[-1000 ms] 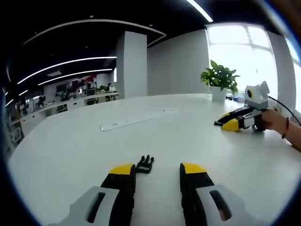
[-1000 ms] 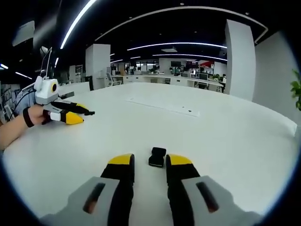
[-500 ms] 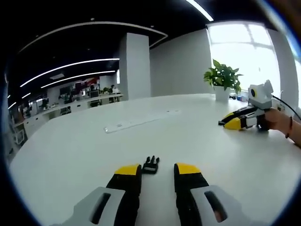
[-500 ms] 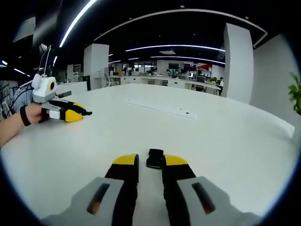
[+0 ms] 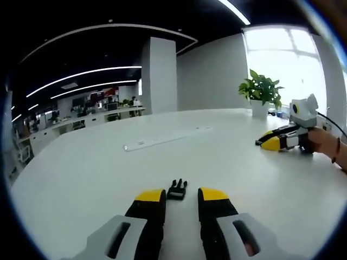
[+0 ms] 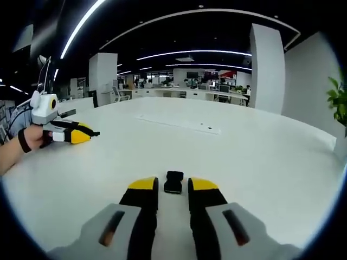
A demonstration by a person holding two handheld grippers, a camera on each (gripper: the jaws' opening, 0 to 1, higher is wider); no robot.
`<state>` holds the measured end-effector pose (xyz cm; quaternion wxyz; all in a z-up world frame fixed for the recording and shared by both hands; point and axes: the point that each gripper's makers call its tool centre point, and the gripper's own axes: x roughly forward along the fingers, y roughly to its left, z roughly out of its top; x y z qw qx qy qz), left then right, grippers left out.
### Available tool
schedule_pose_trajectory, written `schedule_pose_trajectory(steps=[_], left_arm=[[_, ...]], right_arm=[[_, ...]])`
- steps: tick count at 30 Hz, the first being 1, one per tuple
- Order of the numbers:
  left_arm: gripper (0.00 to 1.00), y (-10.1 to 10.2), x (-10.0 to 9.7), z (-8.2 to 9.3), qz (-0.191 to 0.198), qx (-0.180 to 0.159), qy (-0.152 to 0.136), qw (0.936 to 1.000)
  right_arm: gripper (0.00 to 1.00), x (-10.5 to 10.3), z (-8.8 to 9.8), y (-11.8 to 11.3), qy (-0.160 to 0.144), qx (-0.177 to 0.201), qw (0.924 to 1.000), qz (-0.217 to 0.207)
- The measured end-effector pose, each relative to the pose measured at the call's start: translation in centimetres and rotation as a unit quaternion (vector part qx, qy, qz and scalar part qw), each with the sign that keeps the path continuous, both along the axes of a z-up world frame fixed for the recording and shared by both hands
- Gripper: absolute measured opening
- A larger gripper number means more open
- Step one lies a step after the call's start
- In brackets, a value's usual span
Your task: Snap the two parts of the plastic buckle together until the buckle closes and remains connected.
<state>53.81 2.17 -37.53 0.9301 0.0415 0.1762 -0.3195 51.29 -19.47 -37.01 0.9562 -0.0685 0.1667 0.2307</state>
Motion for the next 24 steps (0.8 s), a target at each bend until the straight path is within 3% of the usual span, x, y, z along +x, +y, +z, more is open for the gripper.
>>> schedule_pose_trajectory(steps=[8, 24], left_arm=[[0.18, -0.4, -0.6, -0.1, -0.005, -0.003, 0.000, 1.0000], [0.12, -0.2, -0.1, -0.1, -0.003, -0.002, 0.001, 1.0000]], right_arm=[[0.14, 0.5, -0.1, 0.0, -0.006, -0.003, 1.0000, -0.002], [0.13, 2.9, 0.5, -0.9, -0.009, -0.005, 0.9999, -0.003]])
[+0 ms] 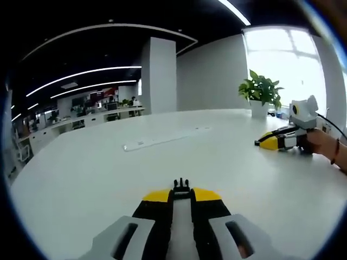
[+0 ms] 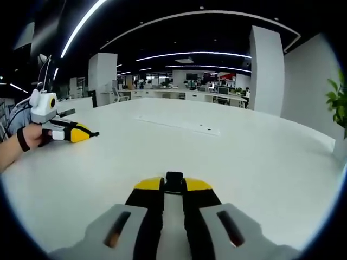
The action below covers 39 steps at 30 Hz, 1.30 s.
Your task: Snap the two parts of the plastic buckle together until the buckle closes and remains connected.
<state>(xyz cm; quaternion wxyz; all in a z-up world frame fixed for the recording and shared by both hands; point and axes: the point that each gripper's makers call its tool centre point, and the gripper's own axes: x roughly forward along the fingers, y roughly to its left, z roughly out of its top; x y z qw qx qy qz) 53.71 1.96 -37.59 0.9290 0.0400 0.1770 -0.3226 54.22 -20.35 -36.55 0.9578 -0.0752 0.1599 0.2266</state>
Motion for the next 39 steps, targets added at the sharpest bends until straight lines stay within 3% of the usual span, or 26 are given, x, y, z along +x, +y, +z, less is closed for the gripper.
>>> schedule_pose_trajectory(steps=[2, 14, 20, 26, 39], left_arm=[[0.12, 0.1, 0.1, 0.0, 0.001, -0.002, 0.002, 1.0000], [0.11, 0.3, 0.2, 0.1, 0.004, -0.003, 0.012, 0.9999], [0.11, 0.5, 0.4, 0.0, 0.007, 0.000, 0.010, 0.9999], [0.11, 0.3, 0.4, 0.1, 0.002, 0.012, -0.004, 0.9999], [0.11, 0.9, 0.4, 0.1, 0.003, 0.006, 0.011, 0.9999]], right_arm=[[0.13, 0.2, 0.3, 0.0, -0.020, -0.023, 0.9994, 0.016], [0.12, 0.2, 0.0, -0.2, 0.008, 0.006, 0.9999, -0.005], [0.11, 0.0, -0.1, 0.0, 0.008, 0.007, 0.9999, -0.009], [0.11, 0.2, 0.0, -0.7, 0.022, 0.025, 0.9983, -0.048], [0.11, -0.8, 0.3, 0.3, 0.026, 0.014, 0.9991, -0.031]])
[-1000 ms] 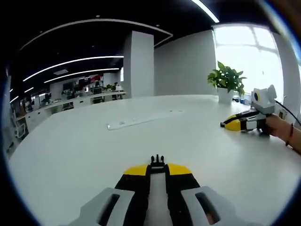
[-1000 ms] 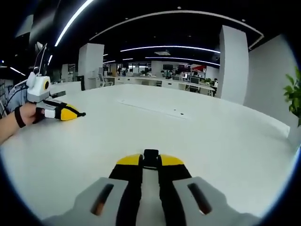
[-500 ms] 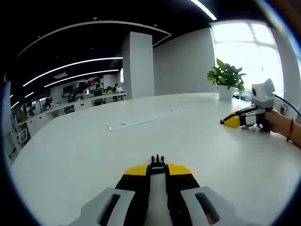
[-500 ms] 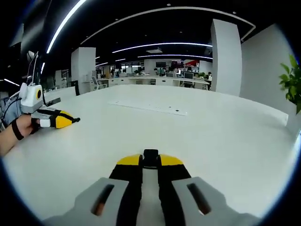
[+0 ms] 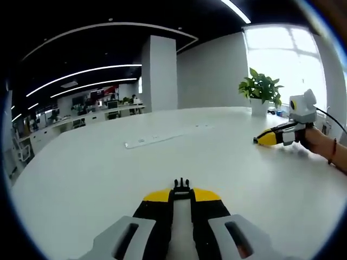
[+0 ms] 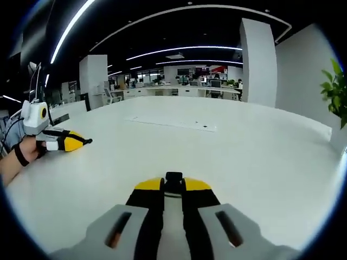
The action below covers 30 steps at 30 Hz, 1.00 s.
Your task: Snap the two parts of the plastic buckle together until the buckle closes and remains connected.
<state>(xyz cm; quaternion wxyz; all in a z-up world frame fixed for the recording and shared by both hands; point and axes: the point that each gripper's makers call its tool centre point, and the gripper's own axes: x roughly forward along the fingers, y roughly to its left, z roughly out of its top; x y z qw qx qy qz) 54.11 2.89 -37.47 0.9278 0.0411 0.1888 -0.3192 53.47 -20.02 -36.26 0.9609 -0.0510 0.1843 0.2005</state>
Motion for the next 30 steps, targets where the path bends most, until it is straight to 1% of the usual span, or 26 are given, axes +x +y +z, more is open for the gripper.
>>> schedule_pose_trajectory(steps=[2, 5, 7, 9, 12, 15, 17, 21, 26, 27, 28, 29, 30], left_arm=[[0.11, 0.0, 0.0, -0.1, 0.003, -0.004, 0.007, 1.0000], [0.11, 0.1, -0.1, -0.2, 0.001, -0.003, 0.010, 0.9999], [0.11, 0.1, -0.2, -0.2, -0.001, -0.005, 0.014, 0.9999], [0.11, 0.2, -0.2, -0.3, -0.003, 0.002, 0.013, 0.9999], [0.11, 0.2, -0.3, -0.4, -0.005, 0.004, 0.013, 0.9999], [0.11, 0.2, -0.4, -0.3, -0.008, 0.011, 0.009, 0.9999], [0.11, 0.2, -0.5, -0.2, -0.010, 0.011, 0.009, 0.9999], [0.11, 0.1, -0.6, -0.1, -0.013, 0.009, 0.007, 0.9998], [0.11, 0.1, -0.9, 0.1, -0.017, 0.004, 0.007, 0.9998], [0.11, 0.1, -0.9, 0.3, -0.018, 0.002, 0.006, 0.9998], [0.11, 0.1, -0.9, 0.4, -0.018, 0.002, 0.005, 0.9998], [0.11, 0.1, -0.9, 0.5, -0.019, 0.002, 0.004, 0.9998], [0.11, 0.0, -0.9, 0.5, -0.020, 0.002, 0.004, 0.9998]], right_arm=[[0.11, -0.1, 0.0, 0.2, -0.004, -0.005, 1.0000, 0.003], [0.11, -0.3, 0.0, 0.6, 0.001, -0.002, 1.0000, 0.007], [0.11, -0.4, 0.3, 0.9, -0.006, -0.006, 0.9999, 0.009], [0.11, -0.6, 0.4, 1.1, -0.001, -0.007, 0.9999, 0.011], [0.11, -0.8, 0.8, 1.5, -0.010, -0.013, 0.9997, 0.016], [0.11, -0.9, 1.2, 1.7, -0.018, -0.011, 0.9996, 0.018], [0.11, -1.0, 1.4, 1.6, -0.025, -0.009, 0.9994, 0.020], [0.11, -0.5, 1.7, 1.2, -0.029, -0.007, 0.9993, 0.023], [0.11, -0.6, 2.3, 1.4, -0.033, 0.007, 0.9990, 0.027], [0.11, -0.6, 2.7, 1.7, -0.044, 0.016, 0.9984, 0.033], [0.11, -0.7, 2.7, 1.7, -0.041, 0.014, 0.9983, 0.038], [0.11, -0.9, 2.6, 2.1, -0.039, 0.008, 0.9976, 0.056], [0.11, -1.0, 2.6, 2.1, -0.035, 0.011, 0.9981, 0.050]])
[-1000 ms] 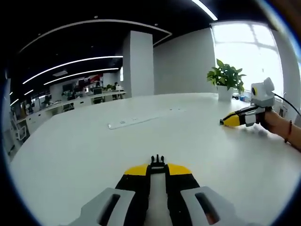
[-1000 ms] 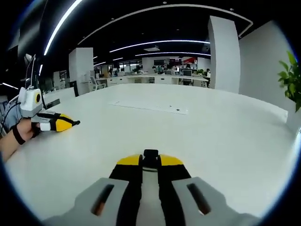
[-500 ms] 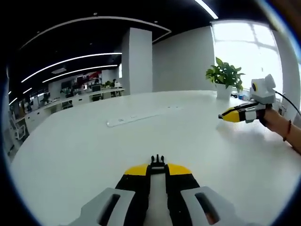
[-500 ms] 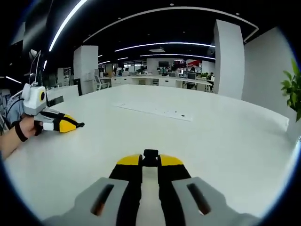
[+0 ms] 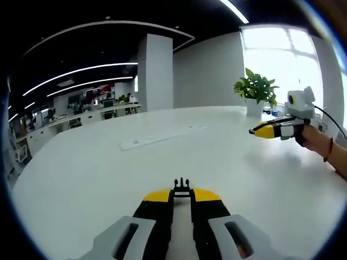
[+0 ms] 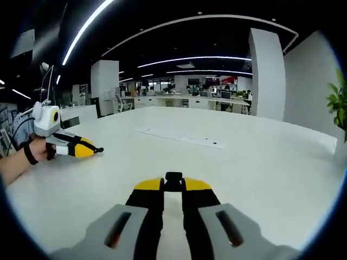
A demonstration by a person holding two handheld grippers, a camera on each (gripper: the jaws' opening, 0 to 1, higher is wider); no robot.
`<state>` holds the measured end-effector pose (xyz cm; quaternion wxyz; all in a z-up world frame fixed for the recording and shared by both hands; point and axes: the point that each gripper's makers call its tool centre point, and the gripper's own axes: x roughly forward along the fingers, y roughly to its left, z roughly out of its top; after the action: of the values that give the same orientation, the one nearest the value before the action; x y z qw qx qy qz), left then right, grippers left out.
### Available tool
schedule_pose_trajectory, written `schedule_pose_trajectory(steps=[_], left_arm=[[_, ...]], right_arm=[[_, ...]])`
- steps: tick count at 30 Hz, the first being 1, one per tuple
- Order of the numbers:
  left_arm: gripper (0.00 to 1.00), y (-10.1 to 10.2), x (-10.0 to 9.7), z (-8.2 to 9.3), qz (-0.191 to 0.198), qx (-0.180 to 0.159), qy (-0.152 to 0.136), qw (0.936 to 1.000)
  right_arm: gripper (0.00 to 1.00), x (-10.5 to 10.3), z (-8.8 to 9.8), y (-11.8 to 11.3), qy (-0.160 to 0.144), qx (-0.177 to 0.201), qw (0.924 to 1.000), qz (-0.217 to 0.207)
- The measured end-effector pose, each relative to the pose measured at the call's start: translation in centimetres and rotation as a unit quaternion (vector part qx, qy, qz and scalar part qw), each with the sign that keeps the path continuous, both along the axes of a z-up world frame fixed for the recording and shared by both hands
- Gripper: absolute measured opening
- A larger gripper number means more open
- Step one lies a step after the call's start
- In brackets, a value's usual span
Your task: Snap the two parts of the plastic buckle together until the buckle closes and remains connected.
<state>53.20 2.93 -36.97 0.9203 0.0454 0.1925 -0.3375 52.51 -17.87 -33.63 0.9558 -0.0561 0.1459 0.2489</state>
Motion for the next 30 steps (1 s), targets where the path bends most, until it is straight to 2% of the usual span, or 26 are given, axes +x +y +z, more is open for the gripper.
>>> schedule_pose_trajectory(steps=[2, 4, 8, 12, 20, 22, 23, 30], left_arm=[[0.11, -0.1, -0.2, 0.1, -0.002, -0.002, 0.000, 1.0000], [0.11, -0.3, -0.4, 0.2, -0.006, -0.001, -0.001, 1.0000], [0.11, -0.5, -0.6, 0.3, -0.009, 0.001, -0.002, 1.0000], [0.11, -0.5, -0.8, 0.6, -0.009, 0.001, -0.003, 1.0000], [0.11, -0.6, -1.5, 1.7, -0.013, -0.003, -0.011, 0.9999], [0.11, -0.5, -1.5, 2.2, -0.014, -0.001, -0.015, 0.9998], [0.11, -0.4, -1.5, 2.4, -0.015, -0.003, -0.017, 0.9997], [0.11, -0.5, -1.6, 2.3, -0.017, -0.001, -0.019, 0.9997]], right_arm=[[0.11, 0.2, 0.1, 0.0, 0.001, -0.008, 1.0000, 0.000], [0.11, 0.0, 0.3, 0.4, 0.001, 0.000, 0.9999, 0.013], [0.11, -0.1, 0.3, 0.3, 0.000, -0.016, 0.9998, 0.010], [0.11, -0.3, 0.9, 0.1, -0.011, -0.010, 0.9999, 0.005], [0.11, -1.1, 1.7, 0.7, -0.014, -0.001, 0.9999, 0.009], [0.11, -1.4, 1.9, 1.0, -0.011, 0.006, 0.9998, 0.013], [0.11, -1.5, 2.2, 1.2, -0.008, 0.023, 0.9996, 0.012], [0.11, -2.2, 2.7, 1.0, -0.016, 0.022, 0.9995, 0.017]])
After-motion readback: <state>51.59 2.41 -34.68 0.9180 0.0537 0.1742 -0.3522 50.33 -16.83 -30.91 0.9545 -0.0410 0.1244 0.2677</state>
